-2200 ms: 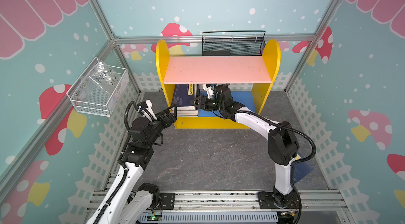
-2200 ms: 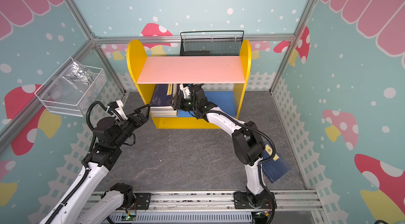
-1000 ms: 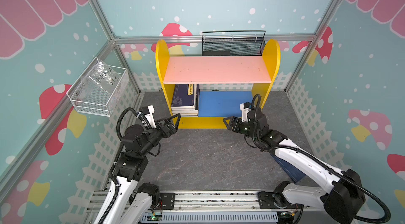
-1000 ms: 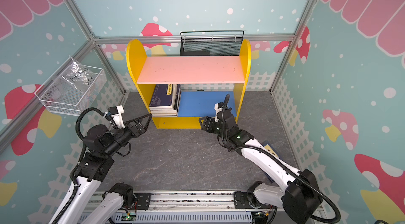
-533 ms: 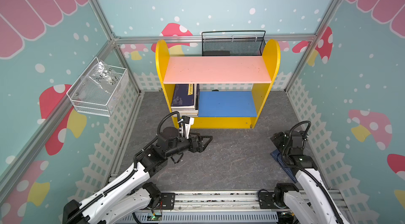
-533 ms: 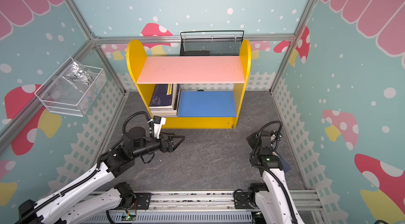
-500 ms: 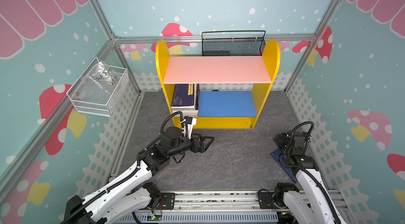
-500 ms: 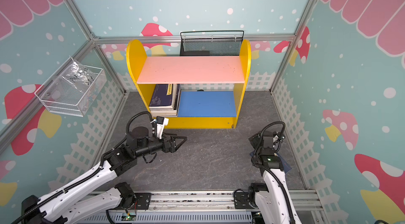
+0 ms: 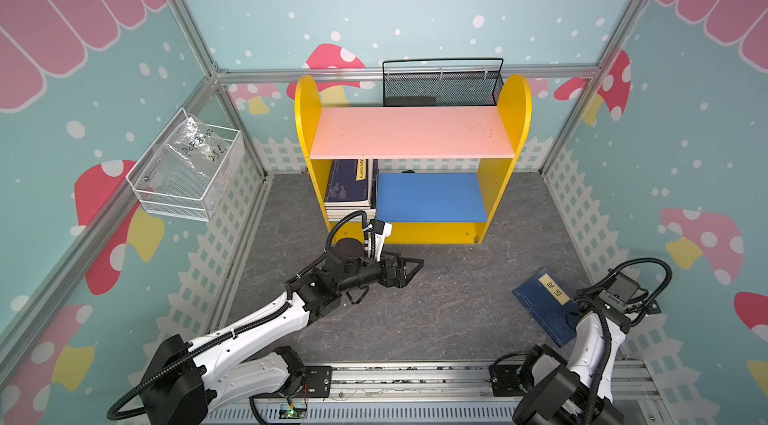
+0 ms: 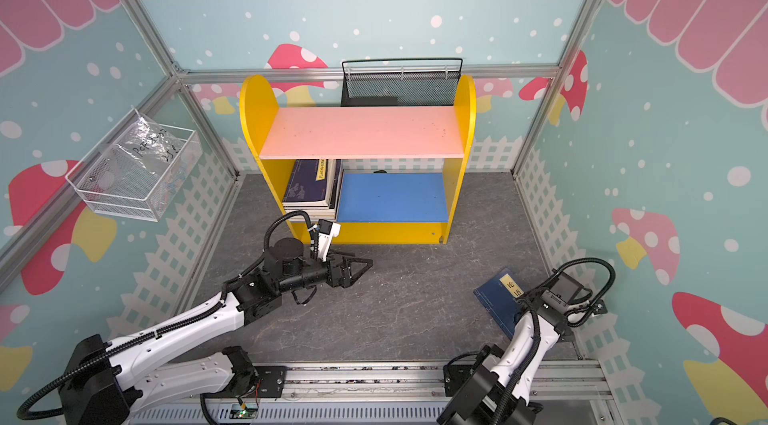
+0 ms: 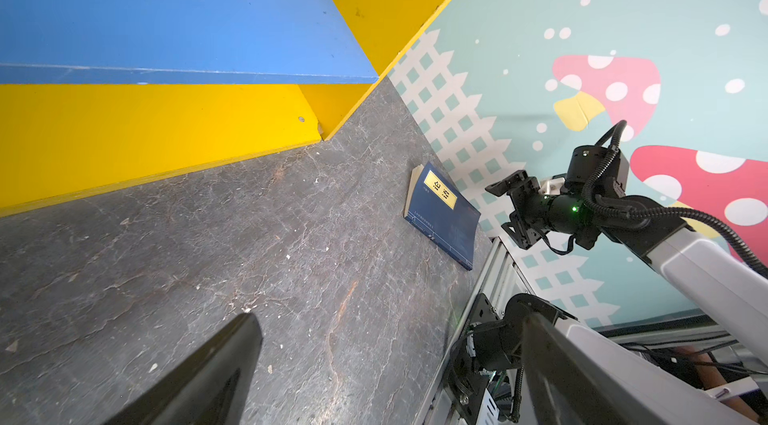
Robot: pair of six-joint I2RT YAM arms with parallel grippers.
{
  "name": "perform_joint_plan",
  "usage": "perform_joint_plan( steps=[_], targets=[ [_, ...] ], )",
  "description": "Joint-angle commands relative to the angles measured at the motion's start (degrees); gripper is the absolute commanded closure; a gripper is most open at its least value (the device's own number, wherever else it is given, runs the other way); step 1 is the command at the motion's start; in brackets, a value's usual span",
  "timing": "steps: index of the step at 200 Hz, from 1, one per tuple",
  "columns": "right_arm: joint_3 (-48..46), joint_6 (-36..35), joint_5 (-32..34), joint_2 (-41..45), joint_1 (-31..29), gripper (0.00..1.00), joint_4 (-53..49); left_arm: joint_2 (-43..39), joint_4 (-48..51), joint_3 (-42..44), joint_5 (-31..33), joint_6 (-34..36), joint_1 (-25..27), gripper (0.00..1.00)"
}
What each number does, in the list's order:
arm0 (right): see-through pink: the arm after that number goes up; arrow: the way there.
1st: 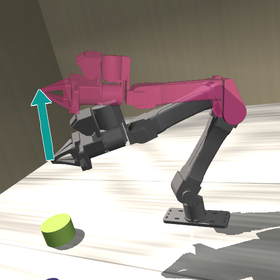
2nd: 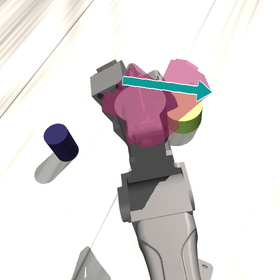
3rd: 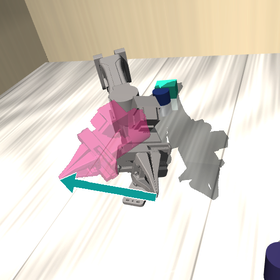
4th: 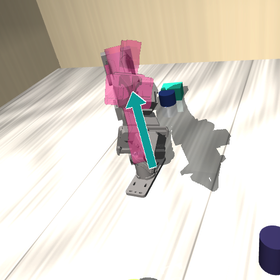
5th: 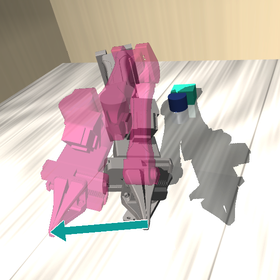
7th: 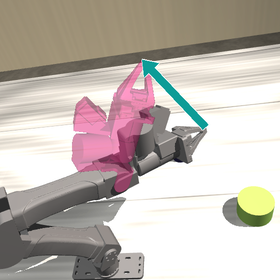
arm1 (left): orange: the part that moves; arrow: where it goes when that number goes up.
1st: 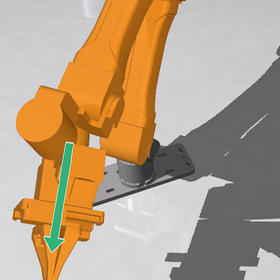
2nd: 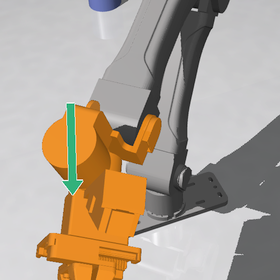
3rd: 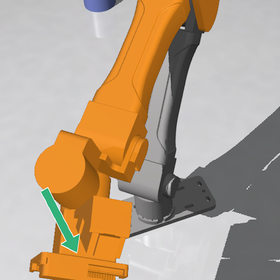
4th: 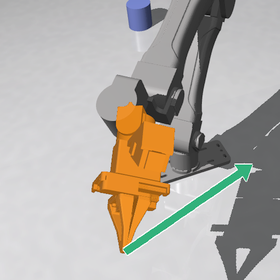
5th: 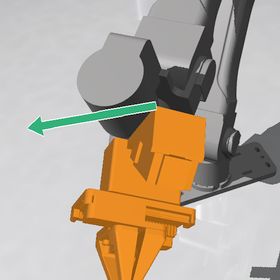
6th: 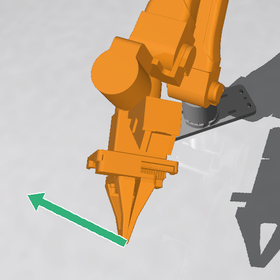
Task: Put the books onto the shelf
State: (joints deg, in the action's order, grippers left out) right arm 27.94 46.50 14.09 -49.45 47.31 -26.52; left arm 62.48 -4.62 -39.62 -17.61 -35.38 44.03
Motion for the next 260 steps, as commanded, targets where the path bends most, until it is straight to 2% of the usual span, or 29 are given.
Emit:
perform_joint_plan(
  steps=[1,59,75,105,124,168,178,237,260],
  targets=[
    [-1.57,-5.09,-2.47,-3.59,3.0,0.14,3.77,0.87,-2.16,-1.07,-0.68,-0.13,0.27,0.01],
    [-3.81,-11.46,-9.67,-9.37,3.85,0.18,11.1,1.68,-3.38,-1.15,-0.31,-1.09,0.27,0.01],
    [-5.02,-12.48,-14.32,-10.23,3.93,0.19,13.81,1.77,-3.54,-1.17,-0.22,-1.35,0.27,0.01],
    [-6.7,-13.51,-20.95,-11.28,3.93,0.27,16.98,2.21,-3.46,-1.23,0.34,-1.52,0.27,0.01],
    [-7.38,-13.56,-24.76,-11.54,3.94,0.29,17.41,2.39,-3.59,-1.08,0.4,-1.96,0.27,0.01],
    [-12.18,-8.55,-39.92,-8.51,3.27,0.46,18.33,1.36,-1.62,-1.3,2.53,-0.57,0.27,0.02],
    [-13.65,-7.24,-41.93,-6.36,1.65,0.48,17.8,0.82,-1.11,-1.11,3.64,-0.16,0.27,0.02],
    [-14.83,1.75,-38.81,11.01,-11.56,0.5,7.66,1.68,-2.45,0.28,3.46,-1.7,0.28,0.02],
    [-18.85,9.43,-38.07,13.5,-18.94,0.51,9.42,1.21,-2.94,0.94,3.97,-1.96,0.27,0.02]
  ],
)
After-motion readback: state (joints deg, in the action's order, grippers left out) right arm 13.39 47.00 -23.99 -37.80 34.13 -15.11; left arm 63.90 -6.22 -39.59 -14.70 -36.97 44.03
